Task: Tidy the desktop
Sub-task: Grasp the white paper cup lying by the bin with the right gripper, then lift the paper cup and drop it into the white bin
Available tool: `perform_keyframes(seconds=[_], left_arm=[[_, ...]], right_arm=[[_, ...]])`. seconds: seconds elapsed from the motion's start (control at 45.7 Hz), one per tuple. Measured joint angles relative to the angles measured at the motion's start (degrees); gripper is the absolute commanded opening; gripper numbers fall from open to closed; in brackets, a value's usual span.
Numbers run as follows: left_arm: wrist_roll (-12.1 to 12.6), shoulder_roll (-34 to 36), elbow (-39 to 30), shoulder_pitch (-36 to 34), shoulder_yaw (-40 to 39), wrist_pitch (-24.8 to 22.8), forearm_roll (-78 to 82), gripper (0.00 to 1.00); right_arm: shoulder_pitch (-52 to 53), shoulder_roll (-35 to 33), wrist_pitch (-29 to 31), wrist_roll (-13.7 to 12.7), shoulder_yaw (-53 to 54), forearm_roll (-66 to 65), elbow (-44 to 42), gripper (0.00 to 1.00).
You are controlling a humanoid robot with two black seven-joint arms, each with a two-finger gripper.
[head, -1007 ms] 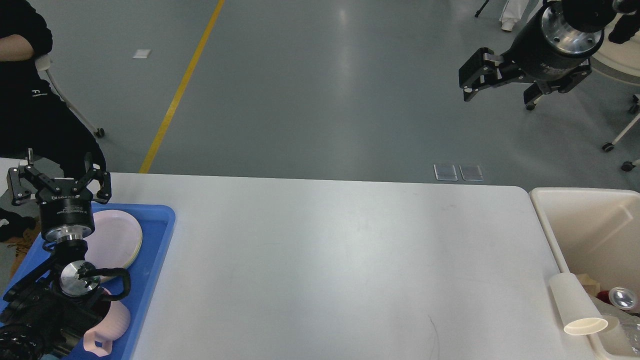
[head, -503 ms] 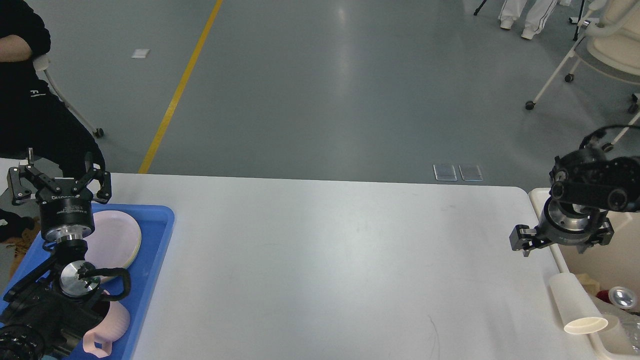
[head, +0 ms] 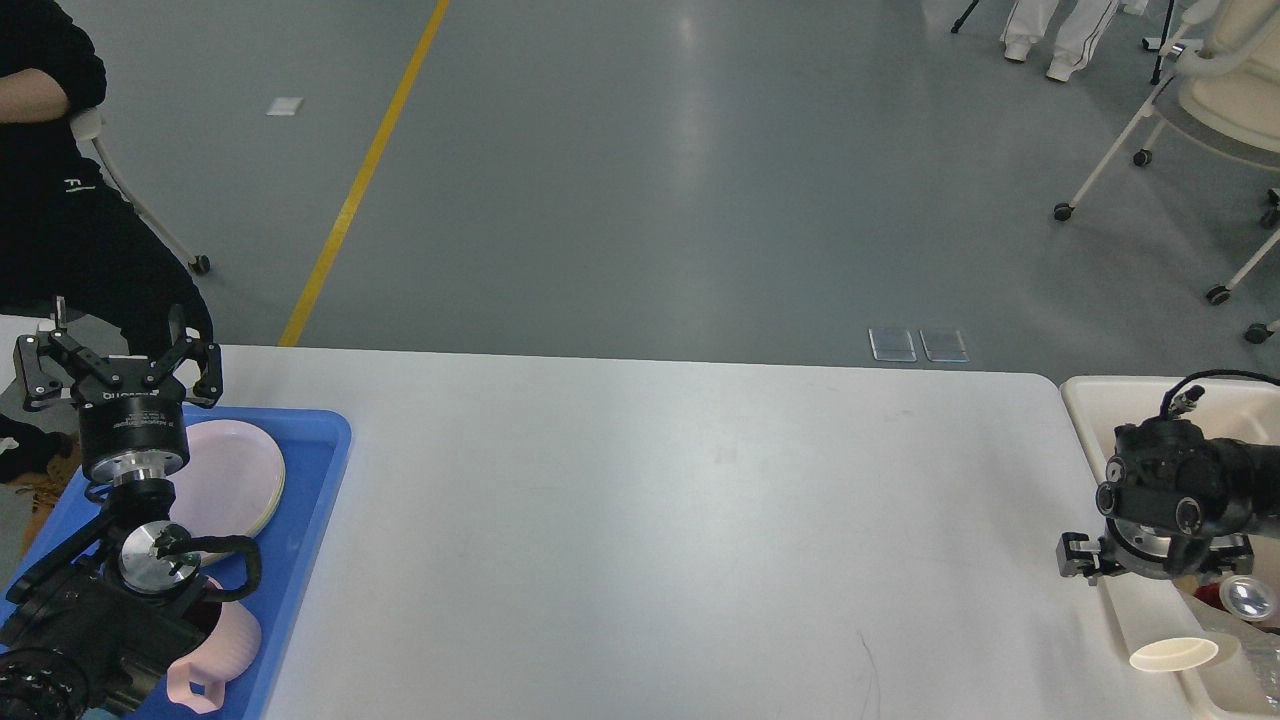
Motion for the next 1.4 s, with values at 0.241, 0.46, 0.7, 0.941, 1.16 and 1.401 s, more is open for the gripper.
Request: perform_keyframes(seconds=[0.241, 0.46, 0.7, 0.941, 1.16, 1.401], left_arm=[[0.00, 0.00, 0.00, 0.00, 0.00, 0.00, 0.05, 0.96], [0.00, 0.00, 0.00, 0.00, 0.00, 0.00, 0.06, 0.96], [0.00, 0.00, 0.00, 0.00, 0.00, 0.00, 0.06, 0.96], [0.00, 0.00, 0.00, 0.00, 0.00, 0.00, 0.05, 0.96], [0.00, 0.00, 0.00, 0.00, 0.00, 0.00, 0.04, 0.96], [0.00, 0.00, 0.00, 0.00, 0.00, 0.00, 0.03, 0.96]], right_arm=[[-3.81, 0.14, -6.37, 0.02, -0.07, -0.44, -1.66, 0.95], [-4.25, 0.30, -7.95, 0.02, 0.25, -2.12, -0.89, 0.79], [-5.69, 1.01, -7.91, 0.02, 0.03, -2.19, -0.83, 0.34], [-5.36, 1.13, -7.48, -0.18, 0.45, -0.69, -0.85, 0.01], [-0.80, -0.51, -5.68, -0.45, 0.14, 7.87, 2.02, 0.00], [10.45, -4.11, 1.33, -0.50, 1.49, 18.36, 4.82, 0.00]])
